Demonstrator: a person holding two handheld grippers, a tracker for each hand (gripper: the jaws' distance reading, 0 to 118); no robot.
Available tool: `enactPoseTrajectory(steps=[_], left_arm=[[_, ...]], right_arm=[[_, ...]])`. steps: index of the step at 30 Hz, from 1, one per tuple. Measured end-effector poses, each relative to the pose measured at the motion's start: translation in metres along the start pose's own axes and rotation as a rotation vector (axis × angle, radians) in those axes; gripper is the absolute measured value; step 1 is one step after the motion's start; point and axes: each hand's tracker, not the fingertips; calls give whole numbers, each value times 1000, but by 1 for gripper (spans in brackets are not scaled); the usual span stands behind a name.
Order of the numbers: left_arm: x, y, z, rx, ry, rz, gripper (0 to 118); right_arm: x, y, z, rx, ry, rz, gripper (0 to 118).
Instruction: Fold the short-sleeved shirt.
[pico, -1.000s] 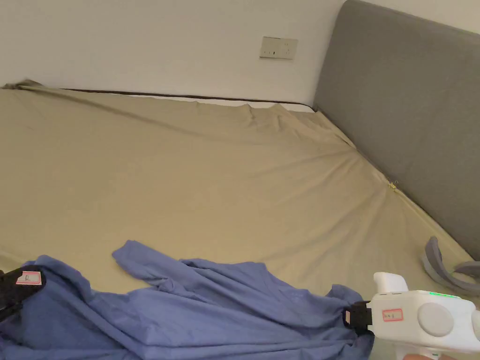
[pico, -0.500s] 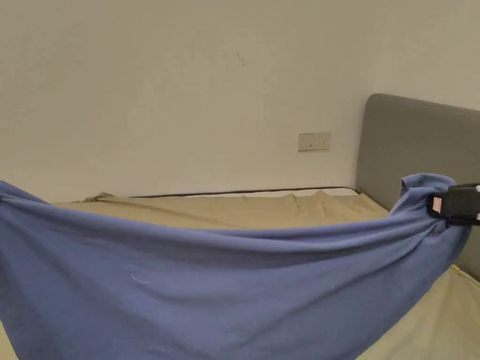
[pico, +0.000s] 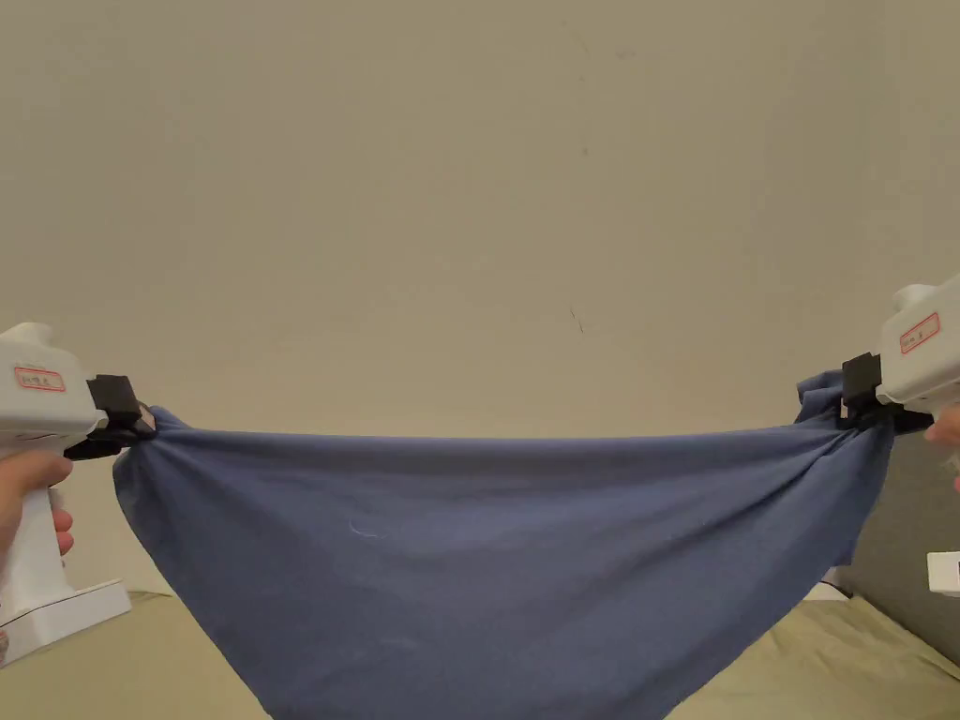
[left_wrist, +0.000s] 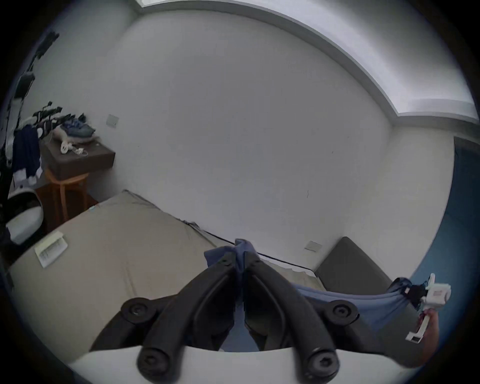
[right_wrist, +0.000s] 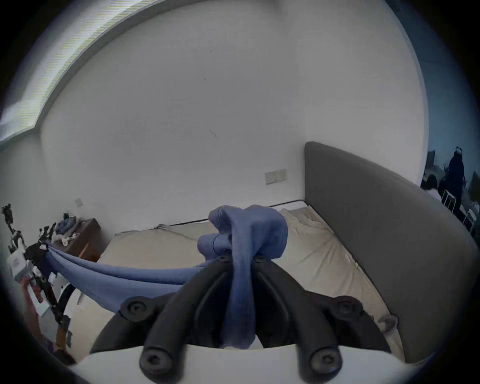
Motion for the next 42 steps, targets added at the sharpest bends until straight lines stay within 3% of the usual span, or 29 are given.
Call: enactPoseTrajectory(steps=[5, 9, 12, 14, 17, 21, 28, 29, 31, 32, 34, 35, 40, 42], left_arm=[[-21, -26, -33, 34, -7, -52, 2], [-67, -88, -51, -54, -9, 31, 2], [-104, -155, -50, -108, -14, 102, 2], [-127, -202, -43, -159, -60, 175, 2], [-150, -268, -20, -219, -33, 178, 2], [-175, -325, 32, -300, -77, 284, 2], [-191, -361, 120, -516, -52, 131, 2], [-194, -363, 127, -545, -32, 94, 2], [-205, -369, 137, -637, -5, 56, 2], [-210, -373, 139, -701, -1, 65, 2], [-218, -390, 140, -774, 52, 68, 2], [-222, -398, 138, -816, 72, 48, 2], [-230, -447, 120, -1040, 166, -98, 2], [-227, -448, 122, -984, 138, -140, 2]], right_arm=[[-5, -24, -48, -1, 27, 29, 9], [6, -98, -82, -87, 117, 16, 9], [19, -176, -99, -166, 114, 33, 9], [32, -230, -103, -207, 123, -22, 9], [62, -322, -94, -307, 132, -128, 9], [83, -409, -45, -405, 141, -117, 9], [117, -486, 35, -571, 108, -135, 9], [117, -490, 40, -588, 80, -89, 9], [108, -501, 50, -632, -54, 89, 9], [110, -506, 50, -651, -49, 95, 9], [113, -518, 48, -707, -2, -5, 9], [112, -522, 44, -735, 1, -16, 9], [110, -547, 25, -846, -58, 10, 9], [112, -556, 25, -858, -51, -8, 13]])
